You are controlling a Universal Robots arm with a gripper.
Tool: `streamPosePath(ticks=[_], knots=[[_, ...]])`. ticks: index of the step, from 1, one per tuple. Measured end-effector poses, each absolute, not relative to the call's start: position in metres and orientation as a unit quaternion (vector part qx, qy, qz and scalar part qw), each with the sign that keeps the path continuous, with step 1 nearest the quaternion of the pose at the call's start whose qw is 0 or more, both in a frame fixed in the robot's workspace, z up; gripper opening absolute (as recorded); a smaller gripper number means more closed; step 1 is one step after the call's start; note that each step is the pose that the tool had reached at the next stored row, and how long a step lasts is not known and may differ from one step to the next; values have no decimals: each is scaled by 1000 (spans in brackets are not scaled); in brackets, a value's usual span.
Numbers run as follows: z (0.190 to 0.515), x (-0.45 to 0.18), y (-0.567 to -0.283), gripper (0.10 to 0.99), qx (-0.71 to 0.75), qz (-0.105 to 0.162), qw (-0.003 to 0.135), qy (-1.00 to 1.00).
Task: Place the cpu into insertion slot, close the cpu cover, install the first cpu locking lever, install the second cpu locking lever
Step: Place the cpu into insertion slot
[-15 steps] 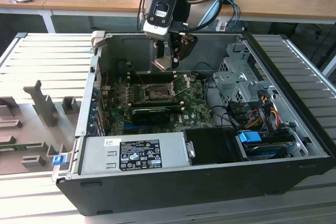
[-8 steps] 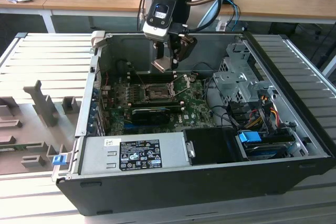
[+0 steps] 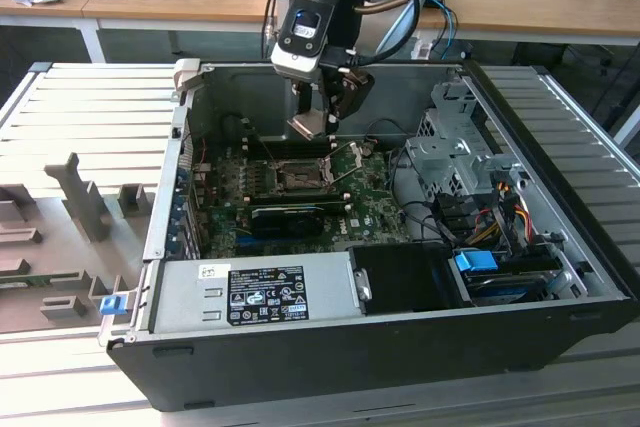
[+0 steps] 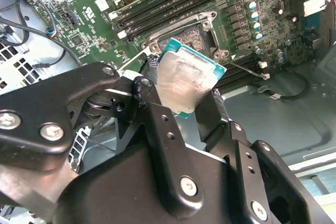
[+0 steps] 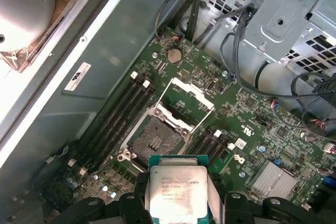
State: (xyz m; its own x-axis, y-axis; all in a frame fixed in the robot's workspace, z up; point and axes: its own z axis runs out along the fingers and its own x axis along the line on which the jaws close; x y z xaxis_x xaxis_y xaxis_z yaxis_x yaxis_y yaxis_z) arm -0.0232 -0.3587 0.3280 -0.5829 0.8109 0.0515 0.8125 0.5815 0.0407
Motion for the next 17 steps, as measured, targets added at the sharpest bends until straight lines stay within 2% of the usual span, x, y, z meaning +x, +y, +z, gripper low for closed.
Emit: streamPosePath(ticks=[17], knots=[[322, -23, -359, 529, -516, -29, 14, -856]])
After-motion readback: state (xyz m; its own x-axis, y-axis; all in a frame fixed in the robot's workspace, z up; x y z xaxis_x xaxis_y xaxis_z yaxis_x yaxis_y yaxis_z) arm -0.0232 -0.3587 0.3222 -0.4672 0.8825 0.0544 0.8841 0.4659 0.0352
